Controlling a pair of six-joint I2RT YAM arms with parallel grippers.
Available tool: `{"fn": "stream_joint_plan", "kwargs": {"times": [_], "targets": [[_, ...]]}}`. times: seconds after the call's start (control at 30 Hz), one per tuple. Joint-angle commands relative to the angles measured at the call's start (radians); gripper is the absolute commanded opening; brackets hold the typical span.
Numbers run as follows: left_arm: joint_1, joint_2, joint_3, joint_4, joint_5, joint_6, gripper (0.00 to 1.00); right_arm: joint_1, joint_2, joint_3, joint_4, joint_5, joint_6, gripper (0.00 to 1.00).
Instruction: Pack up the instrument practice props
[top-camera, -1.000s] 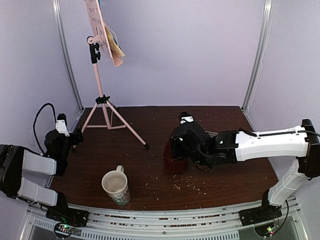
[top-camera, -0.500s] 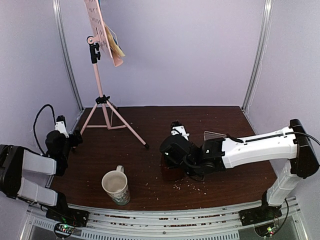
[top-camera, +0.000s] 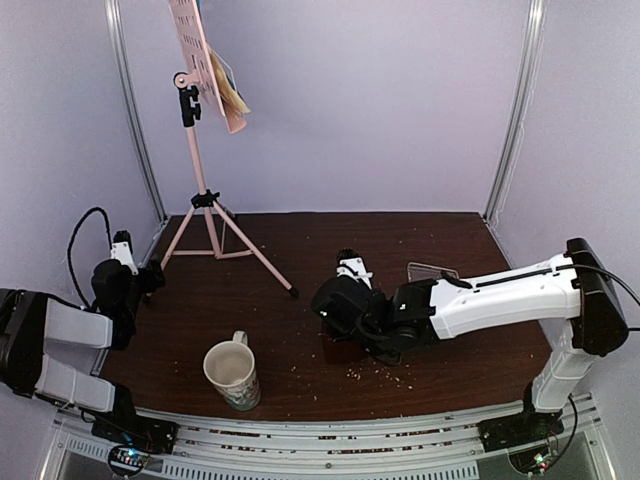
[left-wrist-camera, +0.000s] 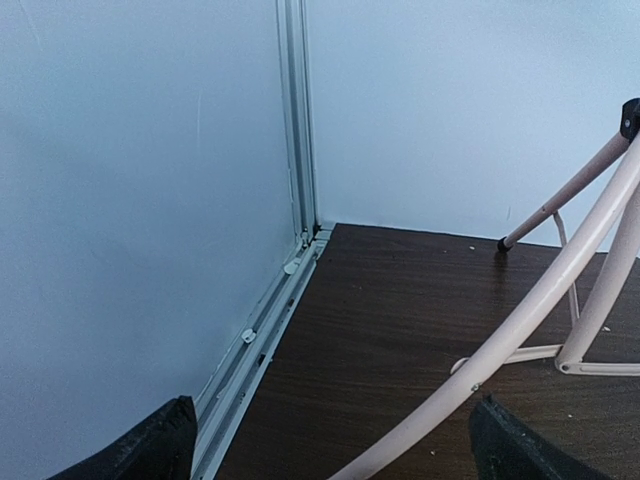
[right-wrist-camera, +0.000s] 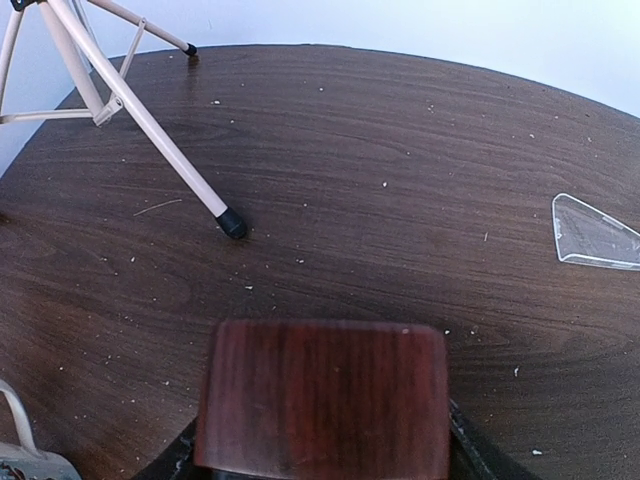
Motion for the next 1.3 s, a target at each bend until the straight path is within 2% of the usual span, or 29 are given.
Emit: {"fn": "stream_joint_plan", "kwargs": {"times": [0.0, 0.1, 0.2, 0.4, 0.47, 0.6, 0.7, 0.83, 1.0, 1.13, 1.27], "targets": [[0.003, 0.004, 0.025, 0.018, -0.010, -0.008, 0.98, 0.006, -0.004, 0.048, 0.023, 0.053, 0.023, 0.60], [0.001, 0.004, 0.026, 0.015, -0.012, -0.008, 0.98, 0.006, 0.000, 0.049, 0.019, 0.053, 0.028, 0.63], [0.002, 0.005, 0.029, 0.011, -0.012, -0.008, 0.98, 0.007, -0.002, 0.050, 0.016, 0.052, 0.036, 0.70], [0.002, 0.007, 0.034, 0.002, -0.012, -0.008, 0.98, 0.008, -0.028, 0.031, 0.042, 0.043, 0.027, 0.95], [0.003, 0.007, 0.035, -0.001, -0.012, -0.008, 0.98, 0.007, -0.054, 0.010, 0.079, 0.035, -0.008, 1.00], [0.003, -0.004, 0.034, -0.006, 0.013, -0.023, 0.98, 0.008, -0.160, -0.030, 0.143, 0.039, -0.083, 1.00], [-0.001, -0.054, 0.041, -0.027, 0.084, -0.030, 0.95, 0.004, -0.280, -0.094, 0.217, 0.028, -0.139, 1.00], [-0.010, -0.194, 0.124, -0.254, 0.093, -0.170, 0.94, -0.048, -0.401, -0.202, 0.251, -0.014, -0.126, 1.00], [-0.037, -0.272, 0.314, -0.537, 0.279, -0.342, 0.93, -0.240, -0.460, -0.363, 0.255, -0.231, 0.014, 0.95], [-0.094, -0.269, 0.444, -0.701, 0.410, -0.343, 0.94, -0.385, -0.481, -0.537, 0.393, -0.458, 0.096, 0.92], [-0.097, -0.251, 0.571, -0.858, 0.577, -0.323, 0.94, -0.442, -0.424, -0.619, 0.474, -0.563, 0.141, 0.87]]}}
